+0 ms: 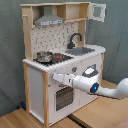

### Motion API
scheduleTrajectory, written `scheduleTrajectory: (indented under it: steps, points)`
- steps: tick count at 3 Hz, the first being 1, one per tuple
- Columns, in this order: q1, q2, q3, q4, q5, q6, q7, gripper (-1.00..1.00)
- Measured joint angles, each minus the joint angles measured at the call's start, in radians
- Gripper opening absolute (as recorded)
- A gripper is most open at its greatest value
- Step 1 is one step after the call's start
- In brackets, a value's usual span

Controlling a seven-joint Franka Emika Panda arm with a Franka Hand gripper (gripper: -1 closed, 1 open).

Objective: Play with the kitchen

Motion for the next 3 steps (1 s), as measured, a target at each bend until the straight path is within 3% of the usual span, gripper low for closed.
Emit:
scheduleTrajectory:
  steps: [3]
  points:
    - [0.001, 0.0, 0.001, 0.008, 0.0, -0.02, -0.321, -1.0]
